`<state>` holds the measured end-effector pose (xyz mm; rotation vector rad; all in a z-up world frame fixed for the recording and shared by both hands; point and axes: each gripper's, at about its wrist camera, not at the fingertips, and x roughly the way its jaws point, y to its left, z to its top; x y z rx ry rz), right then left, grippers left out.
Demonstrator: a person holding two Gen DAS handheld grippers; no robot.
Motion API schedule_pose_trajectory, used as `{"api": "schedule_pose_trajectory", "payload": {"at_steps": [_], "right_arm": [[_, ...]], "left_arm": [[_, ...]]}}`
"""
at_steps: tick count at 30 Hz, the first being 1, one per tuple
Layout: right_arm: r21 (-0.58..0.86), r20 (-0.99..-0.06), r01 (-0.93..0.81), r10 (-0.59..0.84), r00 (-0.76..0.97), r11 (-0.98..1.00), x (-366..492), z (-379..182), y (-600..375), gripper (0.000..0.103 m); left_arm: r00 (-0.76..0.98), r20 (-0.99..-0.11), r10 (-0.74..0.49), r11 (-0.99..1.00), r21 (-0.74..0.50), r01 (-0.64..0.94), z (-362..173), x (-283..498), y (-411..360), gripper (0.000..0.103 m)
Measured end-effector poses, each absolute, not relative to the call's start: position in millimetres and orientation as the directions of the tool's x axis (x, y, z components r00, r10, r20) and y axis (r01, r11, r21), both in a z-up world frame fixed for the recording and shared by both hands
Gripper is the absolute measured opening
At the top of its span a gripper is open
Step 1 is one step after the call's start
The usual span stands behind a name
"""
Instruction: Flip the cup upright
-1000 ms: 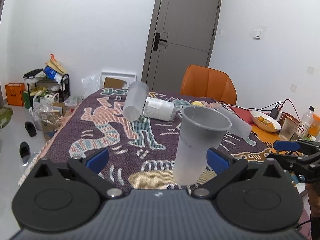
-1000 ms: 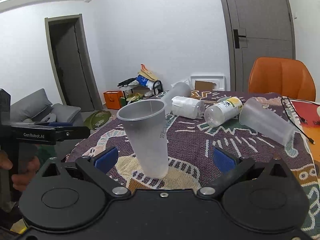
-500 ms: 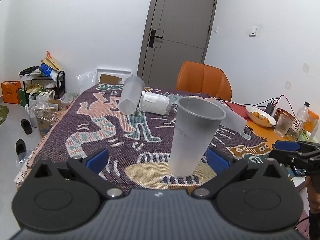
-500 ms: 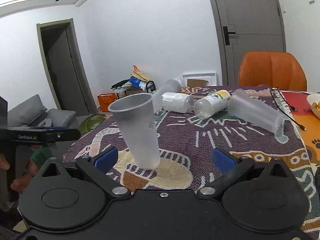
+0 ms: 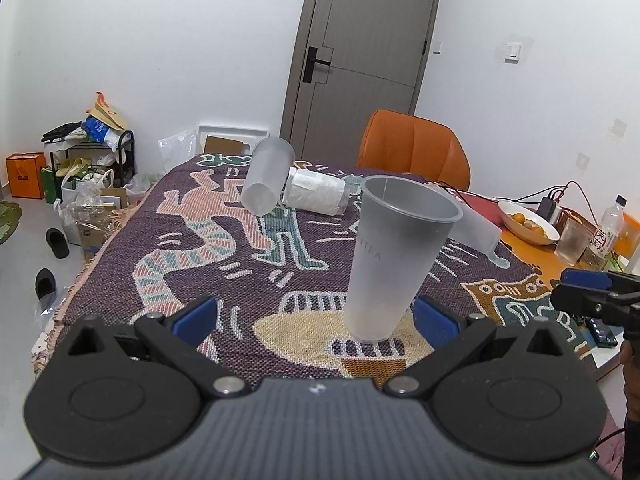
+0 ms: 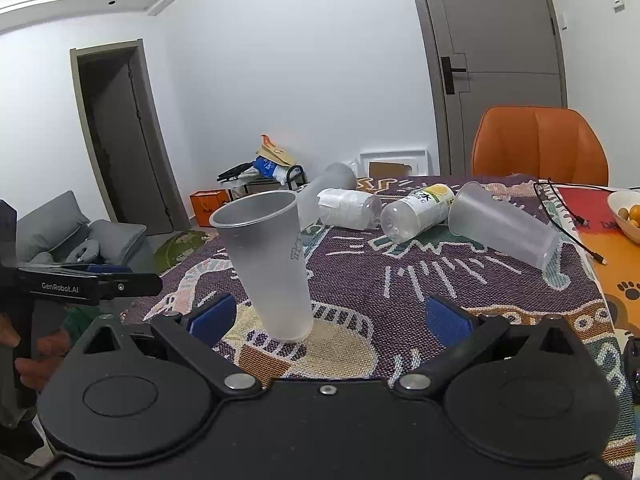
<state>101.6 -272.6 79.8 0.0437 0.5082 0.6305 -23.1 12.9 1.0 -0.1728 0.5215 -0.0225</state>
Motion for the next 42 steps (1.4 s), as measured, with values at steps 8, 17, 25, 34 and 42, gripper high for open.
{"api": "schedule_pose_trajectory", "payload": {"at_steps": [8,17,25,34,42], "right_arm": [[0.201,-0.451,-0.545,0.571,0.686,0.814,103.8,77.0,-272.3,0.103],[0.199,-0.449,-0.542,0.567,0.69,0.817,103.3,76.6,-273.3,0.103],[0.196,-0.447,-0.545,0.569,0.69,0.815,103.0,77.1,-273.4,0.103],[0.195,-0.447,-0.546,0.57,0.69,0.815,102.7,76.7,-273.2,0.103],[0.195,-0.447,-0.546,0.569,0.69,0.815,102.4,76.7,-273.1,0.103]], "left_arm": [[0.868,-0.493,-0.057,0.988,-0.154,-0.023,1.5,-24.4,11.4,0.103],[0.866,-0.497,-0.059,0.99,-0.143,-0.014,0.4,-24.6,8.5,0.103],[0.865,-0.499,-0.051,0.99,-0.139,-0.022,0.5,-24.5,9.7,0.103],[0.862,-0.504,-0.046,0.99,-0.136,-0.027,0.7,-24.7,11.0,0.103],[0.859,-0.51,-0.04,0.991,-0.133,-0.033,-0.1,-24.4,12.0,0.103]]}}
